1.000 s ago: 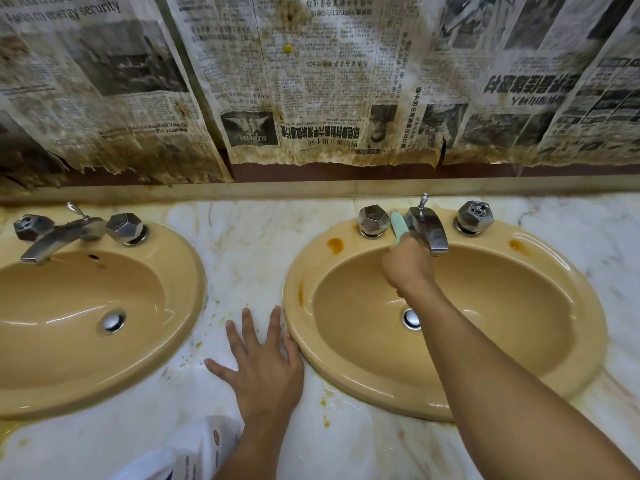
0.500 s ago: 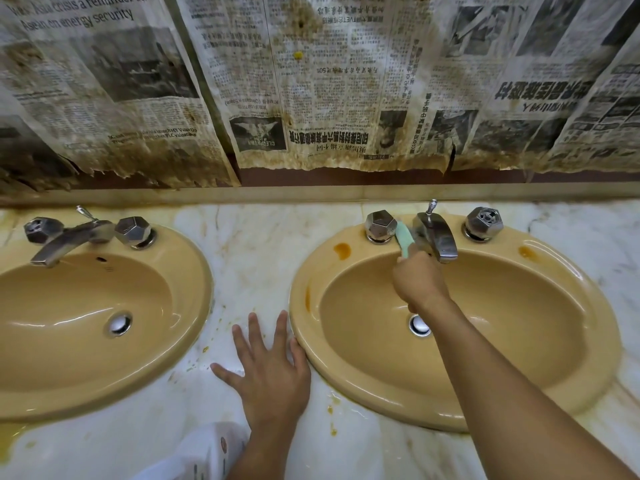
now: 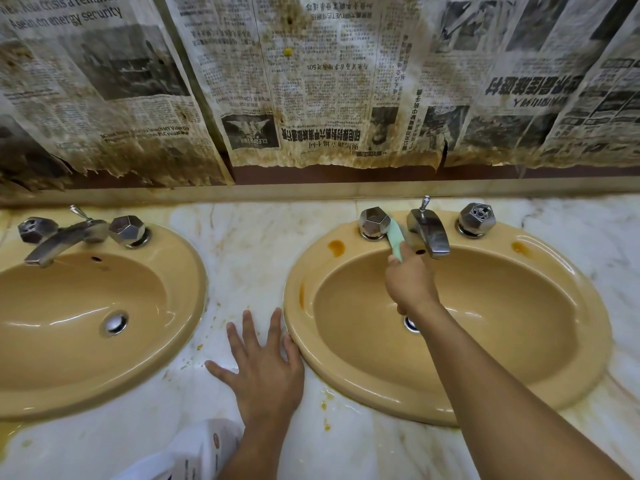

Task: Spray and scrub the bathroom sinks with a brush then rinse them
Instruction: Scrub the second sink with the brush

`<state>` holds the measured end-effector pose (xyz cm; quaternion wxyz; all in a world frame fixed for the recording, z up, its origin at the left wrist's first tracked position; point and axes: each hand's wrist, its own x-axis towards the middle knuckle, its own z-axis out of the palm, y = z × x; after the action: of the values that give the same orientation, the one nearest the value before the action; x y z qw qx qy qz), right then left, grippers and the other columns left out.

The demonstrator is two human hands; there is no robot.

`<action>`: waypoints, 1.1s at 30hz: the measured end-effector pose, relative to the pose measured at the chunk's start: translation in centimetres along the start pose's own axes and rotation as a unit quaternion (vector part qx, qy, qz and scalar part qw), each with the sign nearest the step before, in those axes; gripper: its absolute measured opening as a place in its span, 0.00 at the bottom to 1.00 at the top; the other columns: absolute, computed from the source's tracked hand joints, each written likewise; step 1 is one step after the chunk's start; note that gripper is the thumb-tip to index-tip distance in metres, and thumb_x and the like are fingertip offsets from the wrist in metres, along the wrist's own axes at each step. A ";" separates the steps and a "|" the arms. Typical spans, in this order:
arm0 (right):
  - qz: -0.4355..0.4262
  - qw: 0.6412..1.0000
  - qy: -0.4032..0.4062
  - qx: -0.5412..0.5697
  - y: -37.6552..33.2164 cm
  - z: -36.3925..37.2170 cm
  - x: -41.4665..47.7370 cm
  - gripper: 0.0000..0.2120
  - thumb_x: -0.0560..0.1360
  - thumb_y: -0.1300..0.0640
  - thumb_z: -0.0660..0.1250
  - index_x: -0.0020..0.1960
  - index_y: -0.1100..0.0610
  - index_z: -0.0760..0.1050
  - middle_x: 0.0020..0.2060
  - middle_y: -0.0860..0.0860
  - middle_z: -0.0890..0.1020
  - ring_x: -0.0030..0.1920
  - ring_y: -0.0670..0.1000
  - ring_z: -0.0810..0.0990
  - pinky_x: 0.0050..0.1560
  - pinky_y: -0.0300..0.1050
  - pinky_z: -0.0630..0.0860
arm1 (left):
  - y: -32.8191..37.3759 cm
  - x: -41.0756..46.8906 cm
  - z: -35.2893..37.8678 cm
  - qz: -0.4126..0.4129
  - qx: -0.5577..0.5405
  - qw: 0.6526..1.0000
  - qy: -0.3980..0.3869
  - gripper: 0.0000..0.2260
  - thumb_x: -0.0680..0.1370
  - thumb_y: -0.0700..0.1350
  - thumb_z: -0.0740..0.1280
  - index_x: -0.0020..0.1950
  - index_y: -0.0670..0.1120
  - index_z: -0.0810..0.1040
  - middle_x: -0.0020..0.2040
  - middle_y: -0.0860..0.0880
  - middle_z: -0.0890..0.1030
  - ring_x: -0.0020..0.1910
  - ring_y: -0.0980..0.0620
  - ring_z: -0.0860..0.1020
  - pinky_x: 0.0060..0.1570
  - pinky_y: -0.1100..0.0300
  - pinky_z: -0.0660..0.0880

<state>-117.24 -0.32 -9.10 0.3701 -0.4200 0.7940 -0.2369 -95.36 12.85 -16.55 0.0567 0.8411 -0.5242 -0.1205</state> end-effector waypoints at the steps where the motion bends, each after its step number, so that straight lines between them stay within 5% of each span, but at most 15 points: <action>1: -0.003 1.000 0.005 0.001 -0.5 0.0 0.4 0.24 0.84 0.54 0.54 0.79 0.46 0.61 0.52 0.54 0.72 0.44 0.59 0.77 0.27 0.48 0.76 | 0.0 0.0 0.0 0.000 0.000 1.000 0.000 0.24 0.85 0.60 0.46 0.82 0.67 0.51 0.85 0.53 0.46 0.83 0.48 0.37 0.73 0.24 0.42; 8: -0.013 0.998 0.029 0.049 -2.1 -0.6 1.2 0.21 0.82 0.54 0.57 0.74 0.51 0.69 0.57 0.54 0.76 0.49 0.64 0.80 0.27 0.51 0.79 | 0.0 0.0 0.0 -0.002 0.001 1.000 0.006 0.24 0.85 0.60 0.45 0.82 0.67 0.51 0.85 0.53 0.47 0.83 0.49 0.38 0.73 0.24 0.44; 11: -0.046 0.994 0.076 0.056 -0.7 -0.8 -1.2 0.22 0.81 0.52 0.62 0.75 0.48 0.69 0.55 0.53 0.80 0.52 0.60 0.79 0.46 0.55 0.82 | 0.0 0.1 0.1 -0.003 0.000 1.000 0.010 0.24 0.85 0.60 0.45 0.82 0.68 0.52 0.85 0.53 0.48 0.83 0.48 0.39 0.73 0.24 0.44; 16: -0.087 0.987 0.132 0.017 -1.3 -2.2 -1.2 0.22 0.83 0.51 0.61 0.77 0.47 0.69 0.60 0.57 0.81 0.58 0.61 0.78 0.54 0.49 0.76 | 0.0 0.0 0.1 -0.001 0.004 1.000 0.012 0.24 0.85 0.61 0.44 0.82 0.68 0.52 0.85 0.53 0.49 0.83 0.48 0.40 0.73 0.24 0.44; 20: -0.140 0.989 0.046 -0.019 -3.9 -2.9 0.9 0.22 0.82 0.51 0.62 0.75 0.47 0.72 0.60 0.56 0.81 0.52 0.58 0.80 0.52 0.56 0.82 | 0.1 0.0 0.0 -0.003 -0.006 1.000 0.007 0.24 0.85 0.61 0.45 0.82 0.67 0.51 0.85 0.53 0.47 0.83 0.49 0.38 0.73 0.25 0.43; 26: -0.147 0.987 0.009 -0.061 -4.7 -4.3 2.0 0.21 0.80 0.51 0.63 0.73 0.43 0.74 0.54 0.53 0.82 0.37 0.52 0.77 0.35 0.45 0.76 | 0.1 -0.1 -0.1 -0.003 -0.009 1.000 0.004 0.24 0.85 0.60 0.46 0.82 0.68 0.51 0.85 0.54 0.46 0.83 0.49 0.37 0.73 0.25 0.41; 33: -0.164 0.984 0.004 -0.064 -5.0 -4.8 2.0 0.20 0.81 0.51 0.62 0.73 0.44 0.74 0.51 0.53 0.82 0.39 0.53 0.77 0.36 0.48 0.78 | 0.1 -0.1 -0.1 -0.001 -0.008 1.000 0.004 0.24 0.85 0.60 0.46 0.82 0.67 0.51 0.85 0.53 0.47 0.83 0.49 0.38 0.73 0.25 0.42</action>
<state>-119.26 -4.37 -3.48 0.2958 -0.5662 0.7294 -0.2447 -95.43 12.93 -16.38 0.0657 0.8416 -0.5222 -0.1212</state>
